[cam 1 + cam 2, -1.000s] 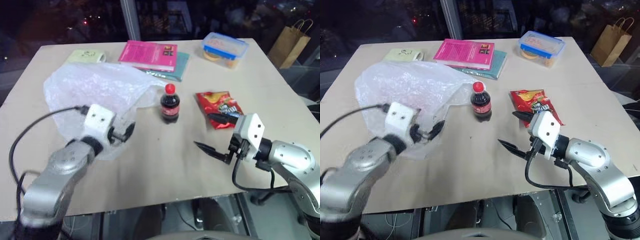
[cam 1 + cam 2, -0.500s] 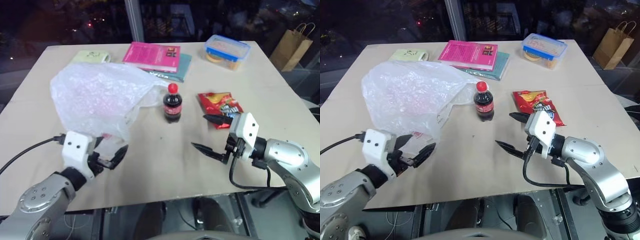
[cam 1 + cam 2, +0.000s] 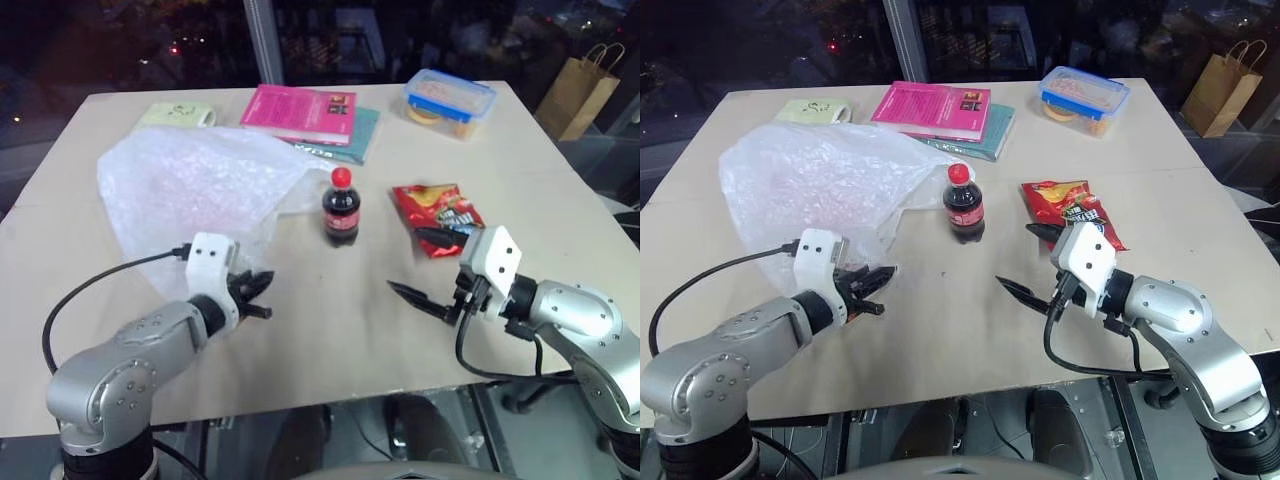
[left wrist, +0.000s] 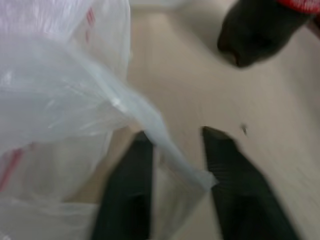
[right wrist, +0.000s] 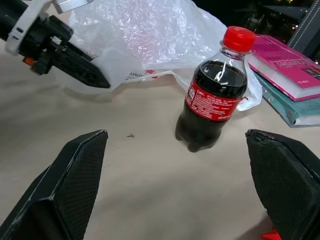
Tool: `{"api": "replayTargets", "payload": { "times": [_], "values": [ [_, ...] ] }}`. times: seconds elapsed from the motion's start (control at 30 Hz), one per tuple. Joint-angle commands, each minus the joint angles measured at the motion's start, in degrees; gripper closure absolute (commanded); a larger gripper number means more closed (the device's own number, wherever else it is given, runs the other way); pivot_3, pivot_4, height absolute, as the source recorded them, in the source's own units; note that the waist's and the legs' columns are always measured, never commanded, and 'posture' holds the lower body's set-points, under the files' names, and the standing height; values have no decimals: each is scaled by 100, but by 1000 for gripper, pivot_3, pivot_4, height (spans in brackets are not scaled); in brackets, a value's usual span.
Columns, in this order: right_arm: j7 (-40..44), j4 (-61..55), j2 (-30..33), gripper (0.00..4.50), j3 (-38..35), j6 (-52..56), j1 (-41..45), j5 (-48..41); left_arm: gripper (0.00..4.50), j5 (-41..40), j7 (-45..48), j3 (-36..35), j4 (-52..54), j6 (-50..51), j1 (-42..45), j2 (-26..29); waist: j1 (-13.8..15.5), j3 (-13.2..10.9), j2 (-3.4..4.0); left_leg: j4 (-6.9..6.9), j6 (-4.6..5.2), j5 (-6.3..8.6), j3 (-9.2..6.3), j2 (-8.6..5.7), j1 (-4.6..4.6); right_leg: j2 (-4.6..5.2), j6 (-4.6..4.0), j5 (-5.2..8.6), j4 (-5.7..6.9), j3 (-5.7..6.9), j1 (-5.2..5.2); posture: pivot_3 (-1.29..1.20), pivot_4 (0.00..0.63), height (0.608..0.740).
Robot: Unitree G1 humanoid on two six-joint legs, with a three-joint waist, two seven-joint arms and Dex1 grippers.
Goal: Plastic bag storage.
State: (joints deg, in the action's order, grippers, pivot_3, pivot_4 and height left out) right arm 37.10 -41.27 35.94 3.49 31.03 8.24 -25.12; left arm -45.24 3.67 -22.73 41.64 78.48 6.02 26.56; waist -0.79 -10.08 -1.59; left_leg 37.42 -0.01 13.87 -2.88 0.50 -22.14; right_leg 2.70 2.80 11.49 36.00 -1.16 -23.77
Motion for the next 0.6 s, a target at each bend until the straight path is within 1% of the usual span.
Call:
{"api": "replayTargets", "payload": {
  "times": [0.03, 0.1, 0.2, 0.23, 0.27, 0.3, 0.33, 0.4, 0.43, 0.47, 0.5, 0.53, 0.6],
  "values": [
    [-17, -93, 6, 0, -49, -109, 52, 55, 4482, -181, -62, -313, 187, 128, 161, -160, 5, 0, 0, 0, 0, 0, 0, 0, 0, 0, 0, 0, 0, 0, 0, 0, 150, 740],
    [1, -74, 1, 0, -41, -120, 58, 62, 4482, -312, -95, -507, 253, 151, 173, -375, 14, 0, 0, 0, 0, 0, 1, -3, 1, 2, 0, 0, 0, -1, 2, 0, 150, 740],
    [34, 3, -14, 0, -29, -148, 91, 78, 4482, -990, -93, -1090, 244, -94, 252, -803, 15, 0, -1, 1, 0, 0, 2, -5, -1, 5, -1, 0, -2, -3, 2, 0, 150, 740],
    [40, 32, -24, 0, -19, -152, 110, 80, 4482, -1389, -112, -1321, 165, -284, 277, -959, 17, 0, -1, 0, 0, 0, 1, -5, -1, 5, -1, -1, -2, -3, 2, 0, 150, 740],
    [42, 56, -35, 0, 0, -158, 133, 90, 4482, -2086, -185, -1585, -1, -534, 240, -1071, 20, 0, -1, 0, 0, 0, 0, -4, 0, 5, -5, -3, -2, -2, 2, 0, 150, 740],
    [47, 125, -69, 0, 49, -180, 192, 115, 4482, -3284, -475, -1872, -353, -892, 48, -935, 17, 0, -1, 0, 0, 0, -1, -4, 0, 5, -9, -6, -2, -1, 2, 0, 150, 740],
    [54, 186, -104, 0, 95, -200, 245, 130, 4482, -4136, -679, -2082, -594, -1152, -133, -737, 2, 0, -1, 0, 0, 0, -1, -2, 1, 6, -18, -11, -1, -2, 2, 0, 150, 740],
    [76, 281, -174, 0, 169, -229, 329, 143, 4482, -5655, -1252, -2140, -892, -1814, -485, -244, -16, 0, -1, -4, 0, 0, 4, 7, 9, 4, -22, -13, 0, -9, 1, 0, 150, 740],
    [82, 325, -207, 0, 210, -236, 369, 160, 4482, -6217, -1385, -2089, -941, -2168, -584, -77, -5, 0, -1, -8, 0, 0, 0, 11, 12, 3, -23, -12, 2, -10, 0, 0, 150, 740],
    [72, 387, -260, 0, 251, -221, 426, 170, 4482, -6575, -1414, -2058, -960, -2461, -669, 57, 12, -1, 1, -9, 0, 0, -1, 11, 12, 3, -24, -11, 3, -8, 0, 0, 150, 740],
    [45, 466, -332, 0, 298, -171, 505, 164, 4482, -6739, -1338, -2036, -957, -2701, -717, 95, 37, 0, 0, -9, 0, 0, 1, 9, 12, 4, -25, -11, 3, -6, 0, 0, 150, 740],
    [16, 558, -419, 0, 338, -57, 598, 110, 4482, -6776, -1227, -2023, -937, -2907, -737, 66, 62, 0, 0, -8, 0, 0, 1, 7, 11, 8, -25, -11, 2, -5, 3, 0, 150, 740],
    [-161, 911, -764, 0, 336, 514, 929, -227, 4482, -6776, -1059, -2027, -893, -3189, -836, 84, 74, 2, -4, -2, 0, 0, 8, -9, 10, 17, -22, -11, 1, -10, 5, 0, 150, 740]
  ]
}}
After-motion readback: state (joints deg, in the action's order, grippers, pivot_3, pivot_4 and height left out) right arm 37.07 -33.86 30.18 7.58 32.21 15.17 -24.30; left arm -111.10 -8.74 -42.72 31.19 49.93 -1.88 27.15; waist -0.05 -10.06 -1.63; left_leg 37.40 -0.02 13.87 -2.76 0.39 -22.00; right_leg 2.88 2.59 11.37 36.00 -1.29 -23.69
